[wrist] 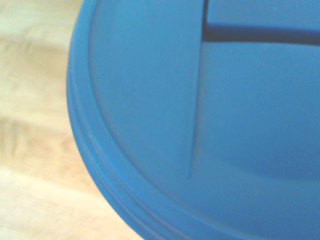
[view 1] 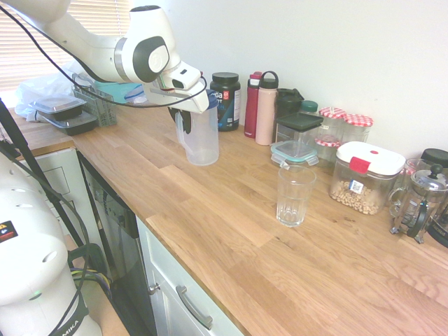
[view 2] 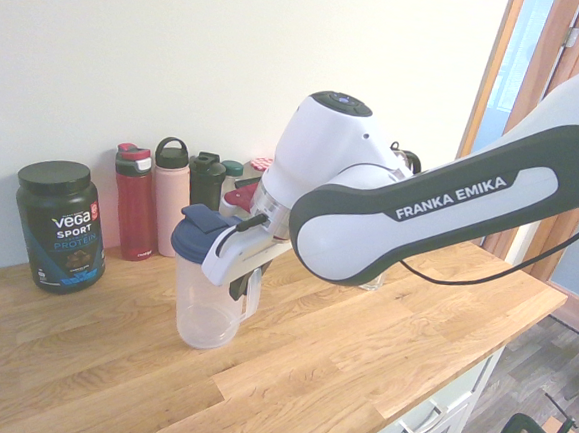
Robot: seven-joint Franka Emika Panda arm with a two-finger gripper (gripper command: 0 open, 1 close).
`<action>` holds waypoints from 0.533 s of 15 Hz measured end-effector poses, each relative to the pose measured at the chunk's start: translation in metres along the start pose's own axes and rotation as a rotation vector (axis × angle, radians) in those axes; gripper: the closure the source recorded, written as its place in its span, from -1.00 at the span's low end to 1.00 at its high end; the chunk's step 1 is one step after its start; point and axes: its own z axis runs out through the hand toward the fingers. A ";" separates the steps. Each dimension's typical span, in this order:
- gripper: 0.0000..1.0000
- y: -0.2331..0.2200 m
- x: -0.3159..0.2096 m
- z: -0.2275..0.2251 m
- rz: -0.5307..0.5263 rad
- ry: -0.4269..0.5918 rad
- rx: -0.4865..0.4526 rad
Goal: Pour me some water
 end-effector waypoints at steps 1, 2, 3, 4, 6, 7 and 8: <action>1.00 0.000 -0.001 -0.001 -0.007 -0.003 -0.007; 1.00 0.000 -0.001 -0.002 -0.004 -0.004 -0.014; -1.00 0.001 0.000 -0.002 0.011 -0.007 -0.023; -1.00 0.003 0.002 -0.002 0.028 -0.007 -0.029; -1.00 0.005 0.006 -0.003 0.044 -0.010 -0.039; -1.00 0.005 0.008 -0.004 0.048 -0.011 -0.044; -1.00 0.006 0.009 -0.005 0.051 -0.012 -0.050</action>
